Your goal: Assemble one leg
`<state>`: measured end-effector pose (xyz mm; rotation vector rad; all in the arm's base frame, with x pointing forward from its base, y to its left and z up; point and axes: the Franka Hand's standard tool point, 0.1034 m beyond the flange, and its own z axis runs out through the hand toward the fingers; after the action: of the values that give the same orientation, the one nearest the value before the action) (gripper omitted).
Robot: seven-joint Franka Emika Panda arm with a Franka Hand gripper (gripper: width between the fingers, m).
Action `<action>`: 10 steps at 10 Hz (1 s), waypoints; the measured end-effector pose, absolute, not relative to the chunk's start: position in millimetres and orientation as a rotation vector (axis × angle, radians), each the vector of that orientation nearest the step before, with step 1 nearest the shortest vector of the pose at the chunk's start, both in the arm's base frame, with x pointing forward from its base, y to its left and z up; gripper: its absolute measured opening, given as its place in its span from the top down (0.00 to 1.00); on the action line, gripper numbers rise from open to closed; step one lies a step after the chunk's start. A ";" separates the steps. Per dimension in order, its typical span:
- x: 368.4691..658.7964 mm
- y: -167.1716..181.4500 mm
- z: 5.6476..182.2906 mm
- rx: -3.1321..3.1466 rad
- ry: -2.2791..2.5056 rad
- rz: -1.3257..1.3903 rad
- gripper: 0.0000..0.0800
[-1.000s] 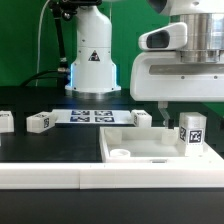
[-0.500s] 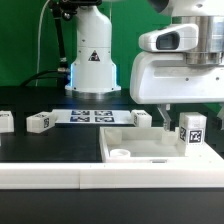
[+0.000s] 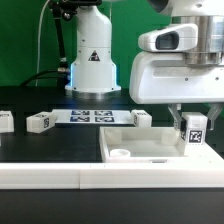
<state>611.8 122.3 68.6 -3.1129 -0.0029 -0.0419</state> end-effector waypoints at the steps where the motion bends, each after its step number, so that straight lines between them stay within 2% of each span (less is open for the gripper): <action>1: 611.7 121.9 68.5 -3.107 0.051 -0.038 0.64; 10: 609.7 120.5 68.0 -2.715 1.430 -0.021 0.64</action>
Offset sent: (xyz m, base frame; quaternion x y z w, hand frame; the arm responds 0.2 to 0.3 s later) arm -0.0164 -0.0034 -0.0012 0.0188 -0.0202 0.3140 0.9490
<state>609.7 120.5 68.0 -2.7146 1.4301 -0.0211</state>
